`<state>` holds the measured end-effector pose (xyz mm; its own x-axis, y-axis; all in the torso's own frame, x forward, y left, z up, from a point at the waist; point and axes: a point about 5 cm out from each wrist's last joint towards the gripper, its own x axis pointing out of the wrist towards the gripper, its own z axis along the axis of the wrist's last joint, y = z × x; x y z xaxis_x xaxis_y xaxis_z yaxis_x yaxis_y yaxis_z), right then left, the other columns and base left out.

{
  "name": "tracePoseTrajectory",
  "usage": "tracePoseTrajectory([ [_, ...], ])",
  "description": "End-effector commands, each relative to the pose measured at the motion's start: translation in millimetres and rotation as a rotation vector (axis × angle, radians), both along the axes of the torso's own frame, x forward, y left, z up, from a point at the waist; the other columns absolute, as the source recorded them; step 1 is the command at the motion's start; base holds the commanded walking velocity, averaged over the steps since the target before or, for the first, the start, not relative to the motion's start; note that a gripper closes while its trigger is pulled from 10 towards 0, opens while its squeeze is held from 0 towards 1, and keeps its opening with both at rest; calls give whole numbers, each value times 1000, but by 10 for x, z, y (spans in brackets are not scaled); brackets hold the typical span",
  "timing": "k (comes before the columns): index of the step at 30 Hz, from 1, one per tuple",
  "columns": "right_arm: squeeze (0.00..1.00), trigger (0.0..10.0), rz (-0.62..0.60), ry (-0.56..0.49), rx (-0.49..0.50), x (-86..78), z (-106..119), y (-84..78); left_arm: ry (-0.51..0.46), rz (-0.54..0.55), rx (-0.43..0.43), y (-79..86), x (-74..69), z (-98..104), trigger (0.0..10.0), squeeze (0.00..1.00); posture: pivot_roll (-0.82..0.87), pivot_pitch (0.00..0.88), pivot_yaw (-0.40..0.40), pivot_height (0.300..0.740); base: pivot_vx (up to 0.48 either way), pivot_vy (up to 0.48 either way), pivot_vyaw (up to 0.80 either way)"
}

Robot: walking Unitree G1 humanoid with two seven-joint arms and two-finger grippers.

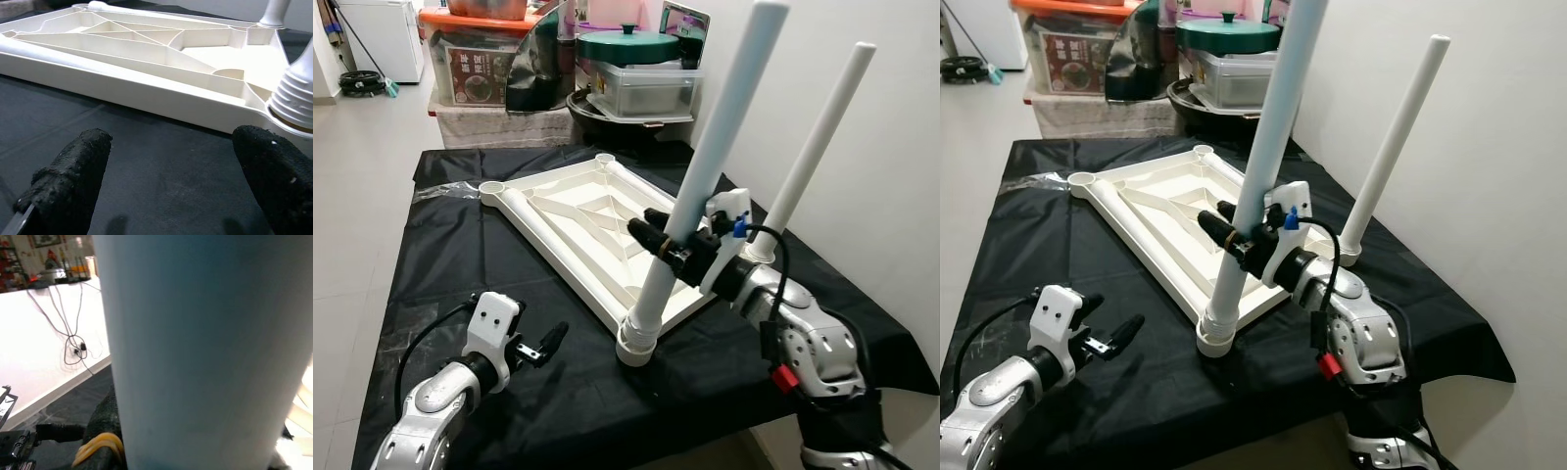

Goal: Building children table

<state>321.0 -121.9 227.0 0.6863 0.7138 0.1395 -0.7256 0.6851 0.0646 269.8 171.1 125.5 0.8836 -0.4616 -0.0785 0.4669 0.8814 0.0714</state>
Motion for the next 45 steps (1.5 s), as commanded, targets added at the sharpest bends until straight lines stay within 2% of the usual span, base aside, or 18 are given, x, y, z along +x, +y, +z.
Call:
tracePoseTrajectory([
  [1, 0, 0, -10, 2, -16, 12, -58, -18, 22, -9, 3, -34, -27, -41, 10000, 0, 101, 0, -111, 740, 0, 0, 0],
  [7, 0, 0, 1, 0, -19, 11, -93, -1, 22, -6, 2, -34, -28, -34, 10000, 0, 105, 0, -109, 740, 0, 0, 0],
  [19, 0, 0, 90, 9, -81, -122, -221, 45, 26, -6, 2, -35, -12, -30, 10000, 0, 99, 0, -103, 740, 0, 0, 0],
  [33, 0, 0, 102, 42, -114, -123, -286, 40, 29, -5, -3, -52, 10, -45, 10000, 0, 94, 0, -109, 740, 0, 0, 0],
  [35, 0, 0, 87, 55, -125, -103, -305, 40, 29, -5, -3, -57, 13, -48, 10000, 0, 94, 0, -110, 740, 0, 0, 0],
  [38, 0, 0, -54, 102, -119, -1, -360, 14, 27, -1, -6, -67, 18, -53, 10000, 0, 93, 0, -116, 740, 0, 0, 0],
  [40, 0, 0, -102, 110, -105, 15, -373, 6, 27, 2, -7, -65, 18, -56, 10000, 0, 93, 0, -116, 740, 0, 0, 0],
  [42, 0, 0, -215, 112, -105, -4, -436, -1, 28, 7, -6, -63, 12, -68, 10000, 0, 92, 0, -124, 740, 0, 0, 0],
  [44, 0, 0, -290, 124, -129, -42, -513, -2, 28, 15, -4, -57, 10, -76, 10000, 0, 91, 0, -127, 740, 0, 0, 0],
  [45, 0, 0, -290, 124, -129, -42, -513, -2, 28, 15, -4, -57, 10, -76, 10000, 0, 91, 0, -127, 740, 0, 0, 0],
])
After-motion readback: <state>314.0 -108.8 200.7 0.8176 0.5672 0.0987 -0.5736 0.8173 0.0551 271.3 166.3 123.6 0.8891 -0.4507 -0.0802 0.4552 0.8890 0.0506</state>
